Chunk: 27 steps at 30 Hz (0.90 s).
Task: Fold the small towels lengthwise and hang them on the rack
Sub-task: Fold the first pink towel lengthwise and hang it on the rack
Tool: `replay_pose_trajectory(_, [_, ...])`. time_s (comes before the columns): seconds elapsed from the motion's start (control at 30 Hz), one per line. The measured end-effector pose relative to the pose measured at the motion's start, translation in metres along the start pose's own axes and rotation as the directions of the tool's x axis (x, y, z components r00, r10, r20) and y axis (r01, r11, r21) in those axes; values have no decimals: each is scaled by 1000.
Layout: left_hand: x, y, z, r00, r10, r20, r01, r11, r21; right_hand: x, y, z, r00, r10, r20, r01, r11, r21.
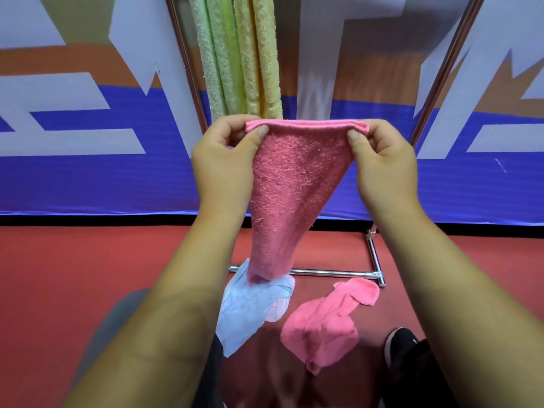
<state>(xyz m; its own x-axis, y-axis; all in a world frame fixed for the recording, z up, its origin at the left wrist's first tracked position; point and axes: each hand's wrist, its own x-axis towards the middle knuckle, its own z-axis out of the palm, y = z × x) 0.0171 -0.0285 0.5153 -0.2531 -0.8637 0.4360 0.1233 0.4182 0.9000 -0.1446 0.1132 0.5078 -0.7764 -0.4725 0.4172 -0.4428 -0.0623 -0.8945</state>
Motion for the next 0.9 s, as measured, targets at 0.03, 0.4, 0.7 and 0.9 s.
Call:
replay_pose_trajectory(0.03, [2,0,-1,1000,-20,6,20,999,-32,0,1,0,1000,13,3,-13,1000,20])
replay_pose_trajectory(0.4, [12,-8,-8,978,-160,131,187,955,-230,1,4,2,991,125,-38,-118,982,146])
replay_pose_trajectory(0.7, [8,-15,-2,951,-305,47,305,908,-285,-7,7,15,982,187,-31,-174,955,239])
replay_pose_trajectory(0.9, [-3,-13,8,960,-280,26,279,935,-220,-13,11,30,959,276,-60,-250,928,276])
